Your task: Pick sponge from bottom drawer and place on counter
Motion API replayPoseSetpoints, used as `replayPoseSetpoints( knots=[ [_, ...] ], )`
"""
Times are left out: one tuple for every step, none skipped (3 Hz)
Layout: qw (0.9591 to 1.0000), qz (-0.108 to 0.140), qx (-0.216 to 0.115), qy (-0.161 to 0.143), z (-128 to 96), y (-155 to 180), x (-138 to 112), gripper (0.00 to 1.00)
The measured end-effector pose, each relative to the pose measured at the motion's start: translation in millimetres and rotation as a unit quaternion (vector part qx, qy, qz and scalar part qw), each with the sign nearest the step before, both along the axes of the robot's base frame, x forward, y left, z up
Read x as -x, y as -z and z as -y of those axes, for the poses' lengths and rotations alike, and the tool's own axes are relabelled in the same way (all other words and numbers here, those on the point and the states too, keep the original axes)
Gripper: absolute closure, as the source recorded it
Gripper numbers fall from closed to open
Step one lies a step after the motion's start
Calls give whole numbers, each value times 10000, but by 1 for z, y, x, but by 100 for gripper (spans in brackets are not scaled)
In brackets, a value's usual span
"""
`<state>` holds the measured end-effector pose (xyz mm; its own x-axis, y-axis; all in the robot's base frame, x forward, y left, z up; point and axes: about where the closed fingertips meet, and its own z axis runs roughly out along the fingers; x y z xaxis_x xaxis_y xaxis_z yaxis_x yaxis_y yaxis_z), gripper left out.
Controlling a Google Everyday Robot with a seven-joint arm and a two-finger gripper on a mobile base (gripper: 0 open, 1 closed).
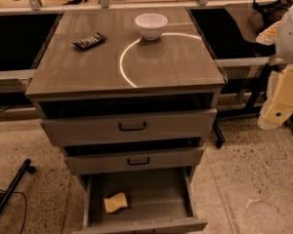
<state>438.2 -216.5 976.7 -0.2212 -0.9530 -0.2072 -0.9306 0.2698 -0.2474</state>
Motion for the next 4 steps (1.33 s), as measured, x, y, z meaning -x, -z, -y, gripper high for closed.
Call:
replayPoseSetpoints(
  knots=[
    [10000,-1,-2,-1,0,0,0,0],
    [9990,-121,-365,-220,-16,25,1,0],
    [9937,-485,-814,-590,-52,70,11,0],
    [9837,-904,-1254,-916,-93,119,28,0]
  ],
)
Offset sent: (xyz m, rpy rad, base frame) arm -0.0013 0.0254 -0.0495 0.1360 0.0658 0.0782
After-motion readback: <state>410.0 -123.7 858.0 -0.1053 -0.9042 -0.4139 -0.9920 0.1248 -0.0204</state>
